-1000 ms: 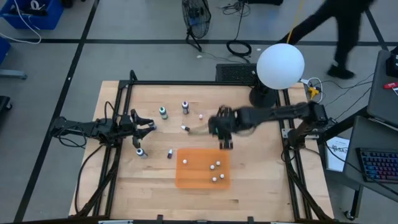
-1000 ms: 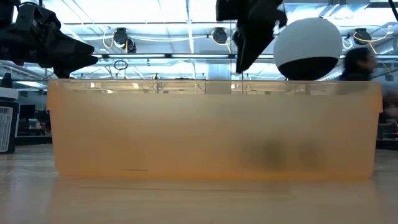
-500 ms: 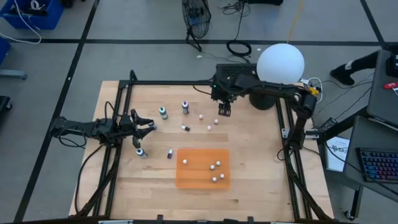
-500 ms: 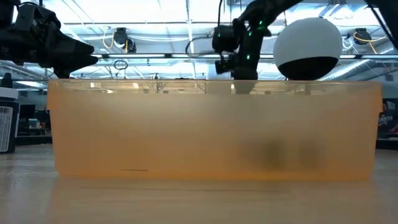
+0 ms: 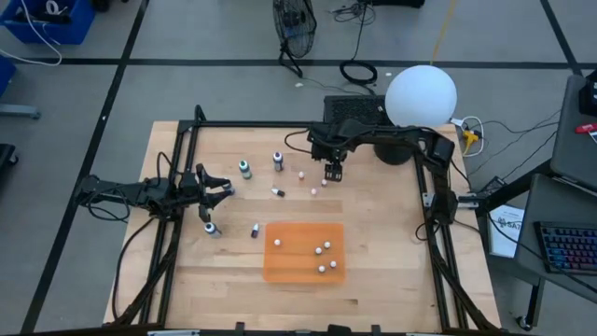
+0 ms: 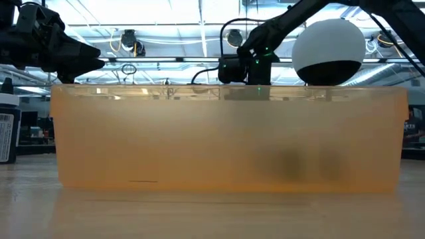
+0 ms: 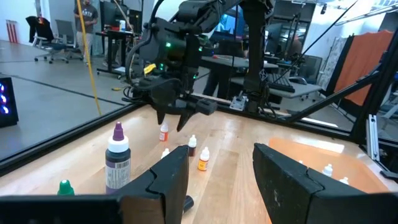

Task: Pick & Place food coloring
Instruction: Put the small orange food coloring bottle into the orange bin

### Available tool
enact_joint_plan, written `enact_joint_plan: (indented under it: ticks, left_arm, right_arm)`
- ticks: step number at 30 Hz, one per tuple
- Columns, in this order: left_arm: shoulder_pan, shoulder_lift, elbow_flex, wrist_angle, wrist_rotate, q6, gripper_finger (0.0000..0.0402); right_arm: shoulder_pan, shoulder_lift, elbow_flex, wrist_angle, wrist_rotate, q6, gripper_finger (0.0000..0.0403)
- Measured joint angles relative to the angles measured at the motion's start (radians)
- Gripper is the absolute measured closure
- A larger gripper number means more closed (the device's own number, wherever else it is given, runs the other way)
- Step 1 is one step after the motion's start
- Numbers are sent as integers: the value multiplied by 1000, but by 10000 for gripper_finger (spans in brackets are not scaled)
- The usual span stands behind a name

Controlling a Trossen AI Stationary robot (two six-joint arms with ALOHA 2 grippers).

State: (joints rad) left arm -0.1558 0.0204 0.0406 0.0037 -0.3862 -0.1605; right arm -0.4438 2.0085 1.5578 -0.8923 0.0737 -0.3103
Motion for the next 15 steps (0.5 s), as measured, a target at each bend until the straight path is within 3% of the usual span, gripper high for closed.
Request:
enact_joint_plan:
  ticks: [15]
  left_arm:
    - [0, 0, 0, 0, 0, 0, 220]
  right_arm:
    - [-18, 2, -23, 51, 0, -16, 179]
